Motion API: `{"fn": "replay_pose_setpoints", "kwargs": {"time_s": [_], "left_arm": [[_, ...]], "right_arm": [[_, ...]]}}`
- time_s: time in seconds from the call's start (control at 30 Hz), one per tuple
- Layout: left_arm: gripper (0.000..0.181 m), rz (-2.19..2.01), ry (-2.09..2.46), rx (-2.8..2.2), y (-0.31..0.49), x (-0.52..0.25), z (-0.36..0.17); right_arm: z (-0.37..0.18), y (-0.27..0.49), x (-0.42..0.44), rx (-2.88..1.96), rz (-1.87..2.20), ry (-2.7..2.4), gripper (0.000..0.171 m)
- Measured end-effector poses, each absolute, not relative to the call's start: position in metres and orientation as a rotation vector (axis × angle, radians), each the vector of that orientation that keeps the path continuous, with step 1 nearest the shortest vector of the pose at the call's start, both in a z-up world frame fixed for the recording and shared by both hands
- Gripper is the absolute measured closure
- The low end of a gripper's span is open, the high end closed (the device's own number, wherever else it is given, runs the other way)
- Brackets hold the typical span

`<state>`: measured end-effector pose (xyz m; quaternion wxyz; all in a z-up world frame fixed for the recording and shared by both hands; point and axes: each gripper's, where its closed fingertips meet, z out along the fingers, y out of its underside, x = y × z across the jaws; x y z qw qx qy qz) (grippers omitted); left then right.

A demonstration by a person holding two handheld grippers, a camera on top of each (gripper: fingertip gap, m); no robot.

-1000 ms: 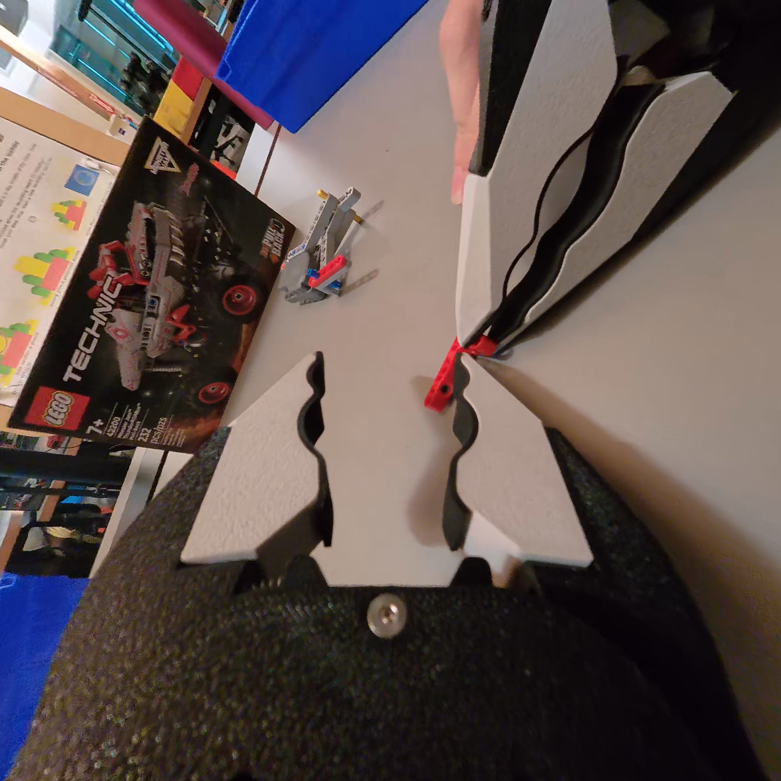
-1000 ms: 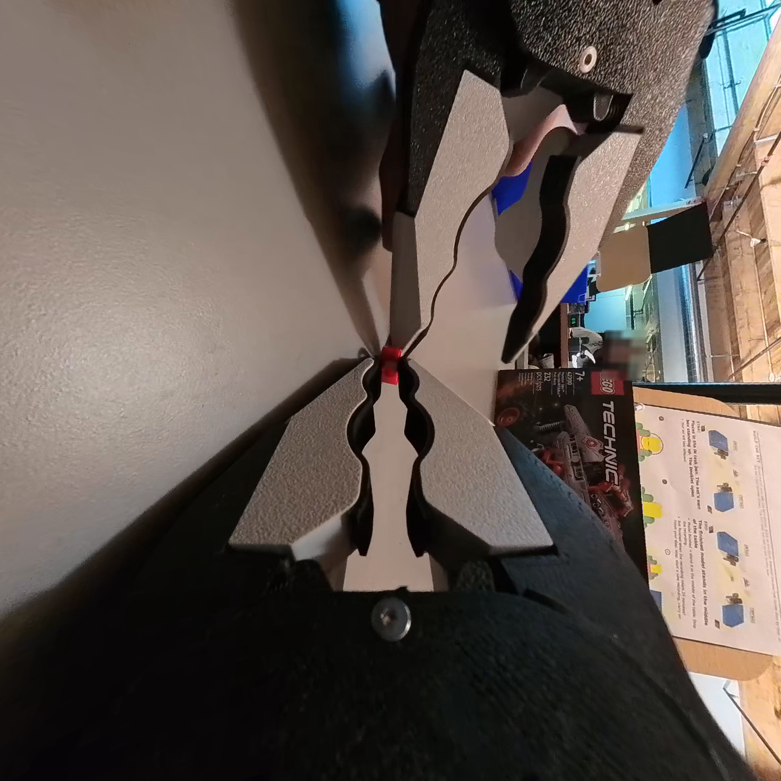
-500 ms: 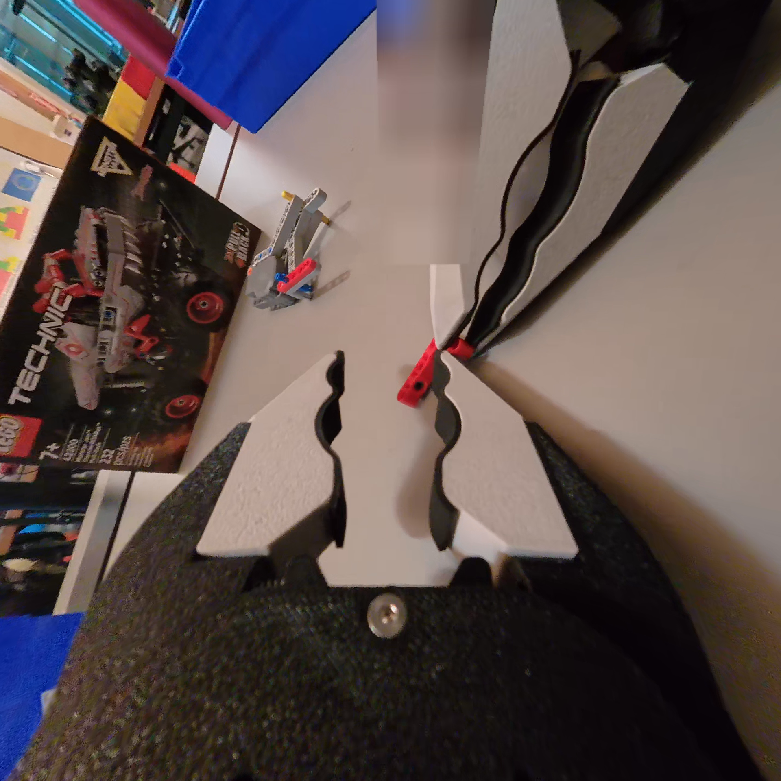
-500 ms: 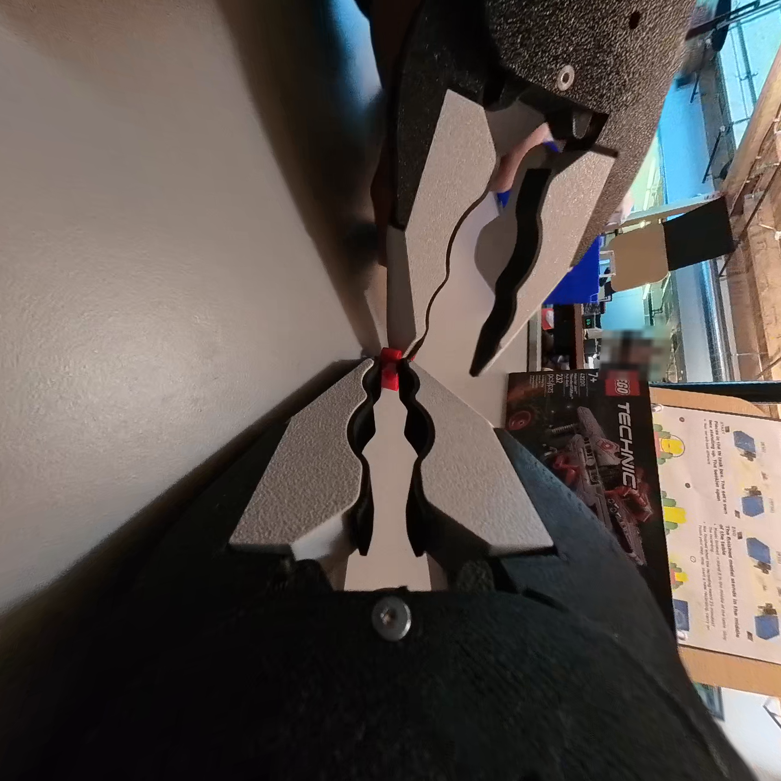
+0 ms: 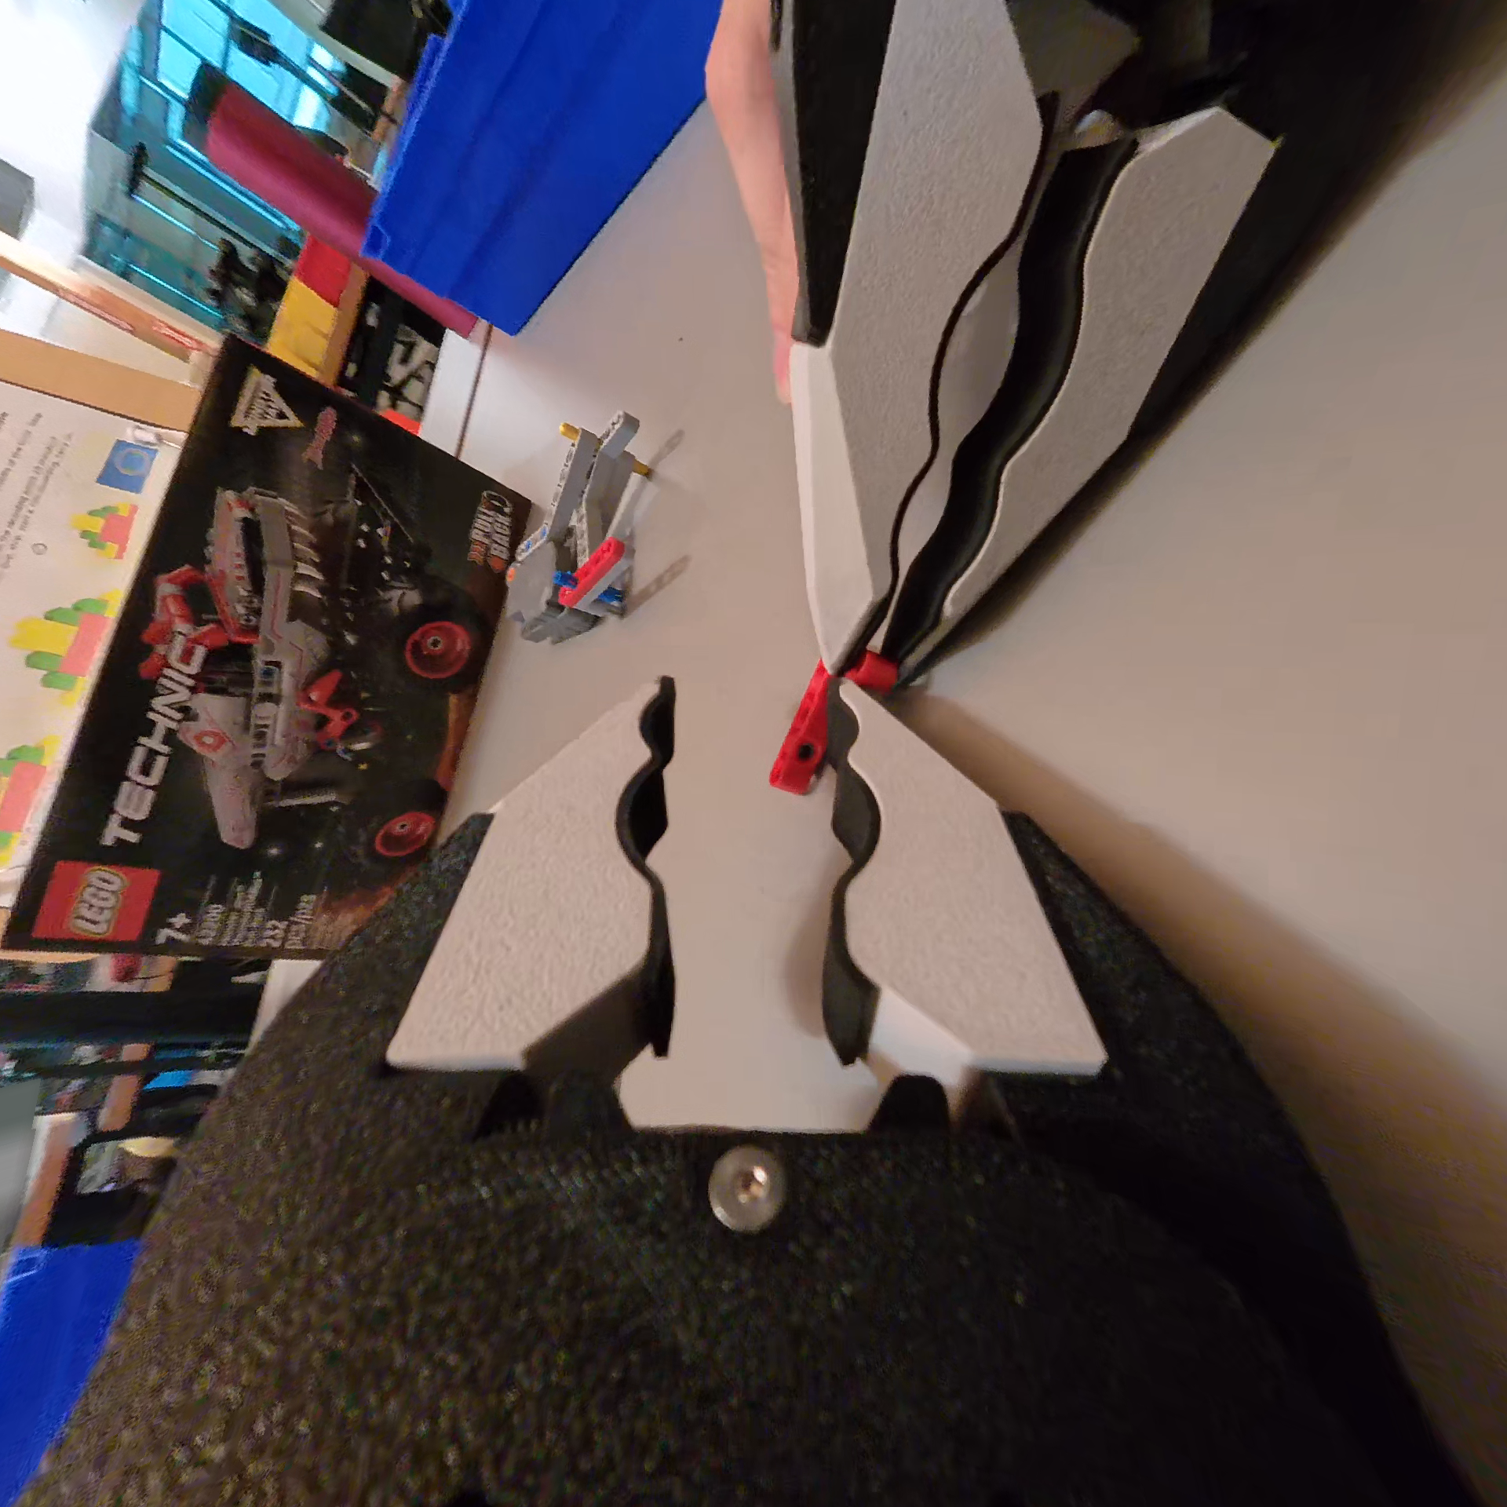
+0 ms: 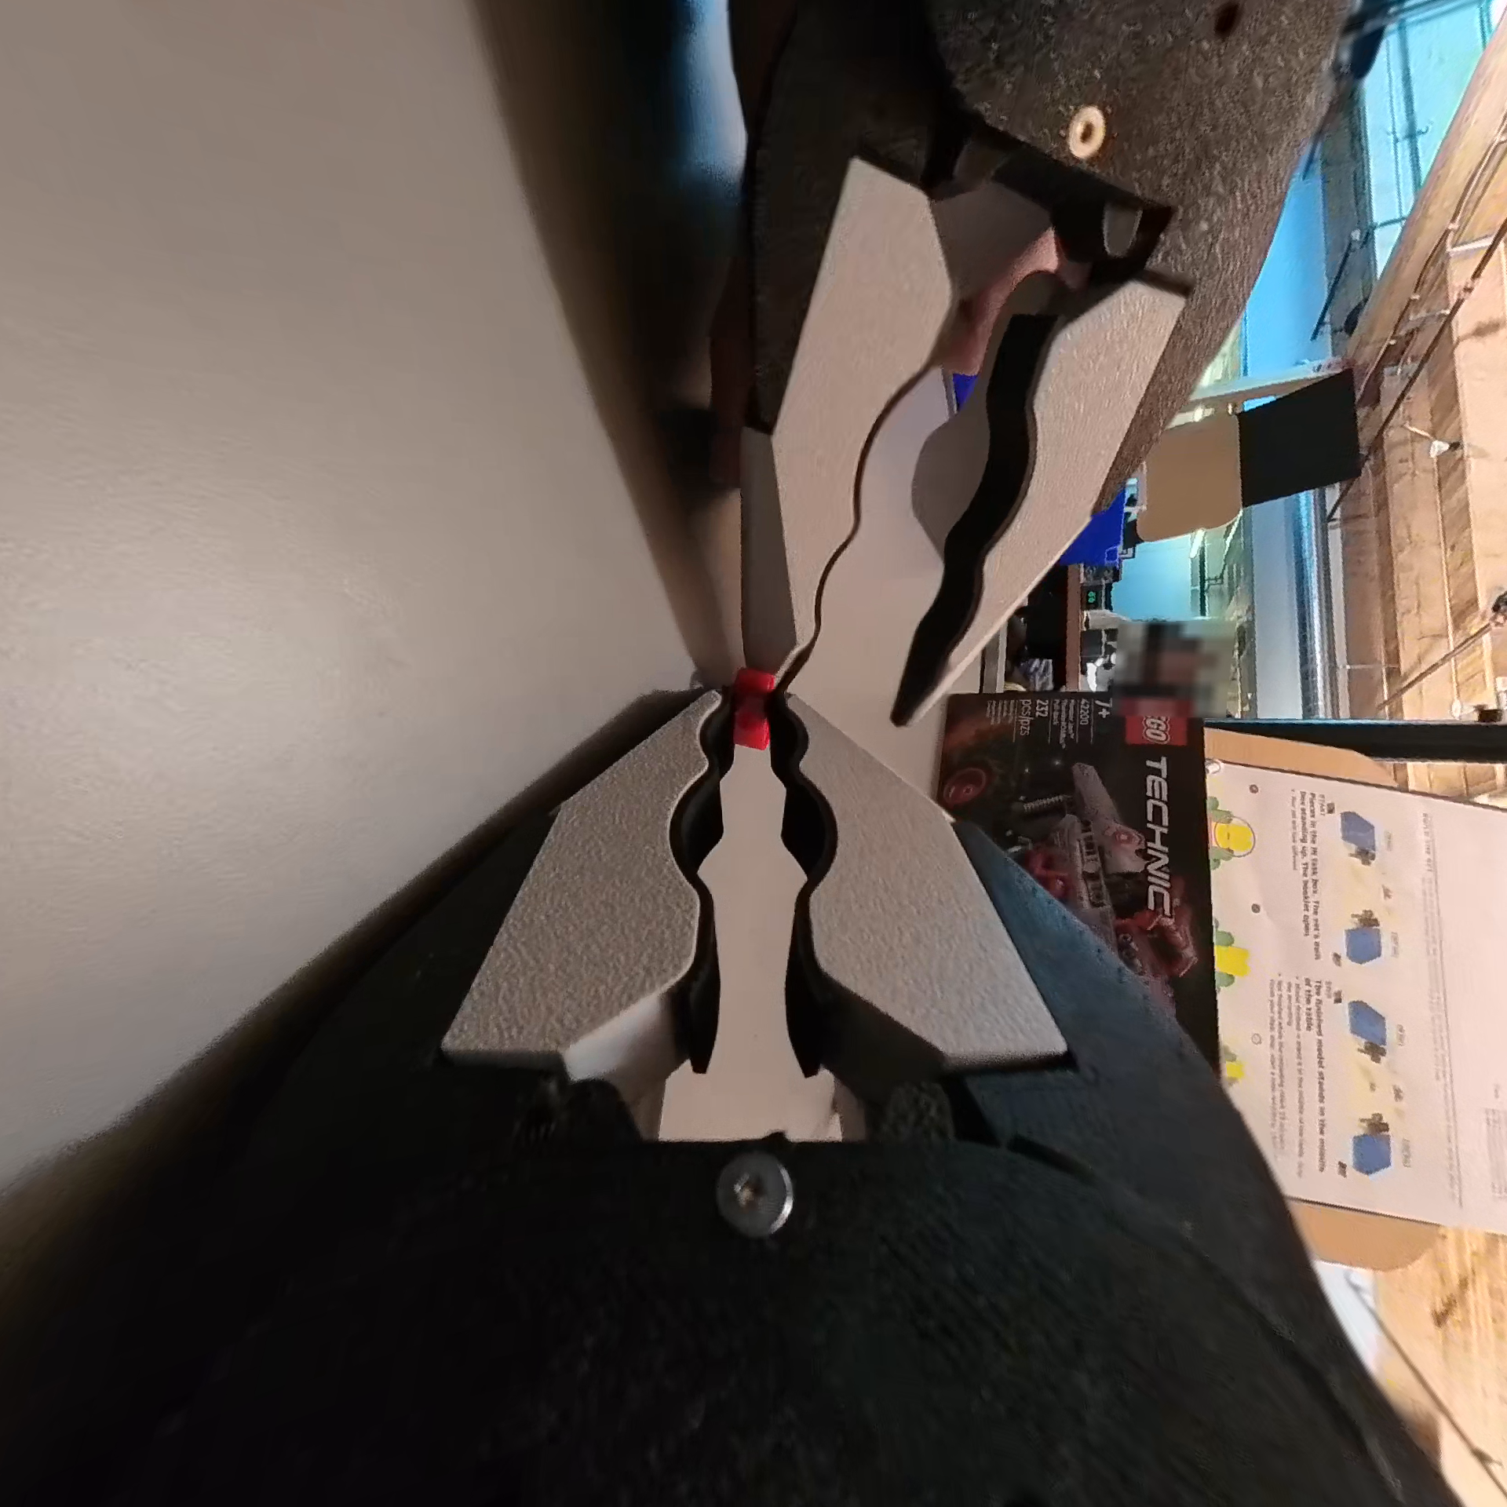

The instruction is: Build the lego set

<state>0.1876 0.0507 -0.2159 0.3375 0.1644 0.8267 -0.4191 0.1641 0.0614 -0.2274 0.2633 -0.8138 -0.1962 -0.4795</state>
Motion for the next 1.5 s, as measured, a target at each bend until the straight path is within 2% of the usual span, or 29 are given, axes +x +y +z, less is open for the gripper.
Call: {"fn": "replay_pose_setpoints", "kwargs": {"time_s": [0.17, 0.53, 1.0, 1.27, 1.37, 1.5], "left_arm": [[0.132, -1.048, 2.110, 0.451, 0.058, 0.185, -0.213], [0.149, -0.976, 2.044, 0.477, 0.055, 0.165, -0.216], [0.146, -1.023, 2.041, 0.368, 0.062, 0.175, -0.211], [0.139, -1.321, 2.101, -0.085, 0.077, 0.201, -0.179], [0.127, -1.580, 2.183, -0.423, 0.081, 0.211, -0.168], [0.127, -2.001, 2.227, -0.818, 0.083, 0.217, -0.155]], "right_arm": [[-0.225, 0.054, 0.173, -2.215, -1.346, -0.483, 0.164], [-0.214, 0.051, 0.179, -2.180, -1.471, -0.488, 0.164], [-0.209, 0.046, 0.188, -2.171, -1.551, -0.473, 0.164], [-0.182, 0.041, 0.201, -2.062, -1.782, -0.488, 0.165], [-0.172, 0.042, 0.207, -2.020, -1.834, -0.483, 0.165], [-0.153, 0.048, 0.214, -1.945, -1.911, -0.464, 0.165]]}}
